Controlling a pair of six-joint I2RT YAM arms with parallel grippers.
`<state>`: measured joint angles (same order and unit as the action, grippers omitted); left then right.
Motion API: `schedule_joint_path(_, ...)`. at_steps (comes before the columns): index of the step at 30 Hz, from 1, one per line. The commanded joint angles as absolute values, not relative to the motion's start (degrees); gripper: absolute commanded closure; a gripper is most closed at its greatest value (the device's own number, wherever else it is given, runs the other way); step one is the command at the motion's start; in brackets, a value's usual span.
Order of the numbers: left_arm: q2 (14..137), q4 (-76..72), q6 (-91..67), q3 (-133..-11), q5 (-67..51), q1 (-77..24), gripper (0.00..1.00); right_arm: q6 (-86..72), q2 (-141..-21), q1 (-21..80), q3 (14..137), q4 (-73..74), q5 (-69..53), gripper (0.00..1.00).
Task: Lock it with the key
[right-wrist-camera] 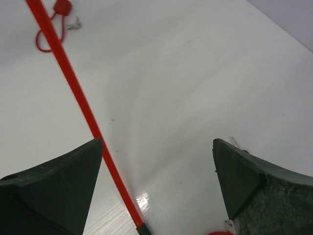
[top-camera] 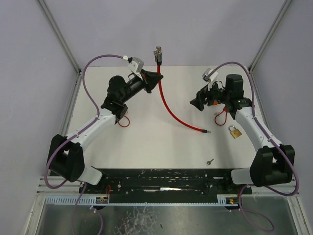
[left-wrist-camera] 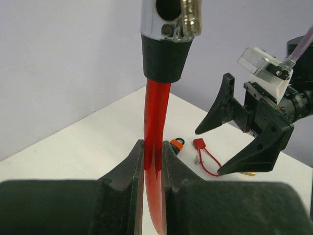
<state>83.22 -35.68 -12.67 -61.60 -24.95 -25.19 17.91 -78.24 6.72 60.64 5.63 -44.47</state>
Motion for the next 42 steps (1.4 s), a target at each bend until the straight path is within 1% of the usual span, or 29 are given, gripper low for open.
schedule_joint_path(1,81.6,-29.82,-3.78,-65.62,-14.55,-28.37,0.99,19.35,-77.67,7.36,64.81,5.78,-28.42,0.0)
schedule_joint_path(3,81.88,-28.26,-0.3,-66.06,-10.21,-30.02,0.99,16.03,-75.66,6.84,63.5,2.51,-33.15,0.0)
schedule_joint_path(7,82.04,-27.95,4.72,-65.67,-2.28,-32.16,0.99,10.46,-72.56,3.08,62.77,-0.8,-53.14,0.0)
schedule_joint_path(13,83.32,-28.99,12.93,-65.74,7.18,-36.76,0.99,6.09,-71.84,2.64,64.17,-3.7,-63.0,0.0)
schedule_joint_path(16,84.87,-29.49,17.22,-66.46,11.34,-39.37,0.99,-2.21,-73.18,2.71,66.67,-9.93,-67.98,0.0)
schedule_joint_path(18,85.72,-30.41,19.43,-66.66,13.7,-40.8,0.99,-7.28,-74.42,3.08,70.77,-10.29,-68.41,0.01)
schedule_joint_path(22,86.71,-33.76,23.76,-65.75,17.7,-43.3,0.99,-8.57,-75.87,4.12,78.7,-2.12,-65.39,0.0)
schedule_joint_path(26,88.37,-41.58,31.95,-63.03,21.59,-46.13,0.99,-12.42,-73.46,4.0,76.32,-3.78,-61.54,0.0)
schedule_joint_path(32,92.36,-53.23,42.97,-60.67,24.48,-48.48,0.99,-17.37,-71.36,2.46,72.53,-6.11,-63.32,0.0)
schedule_joint_path(34,94.08,-57.32,45.71,-60.35,26.14,-49.21,0.99,-24.57,-70.75,2.44,68.45,-14.09,-64.1,0.03)
schedule_joint_path(36,95.84,-59.58,47.56,-60.99,27.83,-49.96,1.0,-32.16,-70.45,2.43,64.74,-22.32,-64.08,0.08)
schedule_joint_path(37,96.89,-60.21,48.17,-61.38,28.66,-50.4,1.0,-34.09,-70.36,2.38,63.64,-24.8,-64.05,0.13)
schedule_joint_path(38,97.62,-60.87,48.44,-61.82,29.33,-50.63,1.0,-34.84,-70.13,2.33,63.03,-25.31,-63.54,0.16)
schedule_joint_path(39,98.15,-61.43,48.6,-62.13,29.91,-50.77,1.0,-33.73,-69.87,2.17,63.28,-23.59,-63.09,0.17)
schedule_joint_path(41,98.78,-61.54,48.62,-62.92,30.65,-51.02,1.0,-29.15,-69.35,1.87,65.55,-14.77,-60.79,0.18)
schedule_joint_path(42,99.0,-61.5,48.49,-63.15,30.79,-51.03,1.0,-27.7,-69.1,1.55,66.2,-12.77,-60.05,0.19)
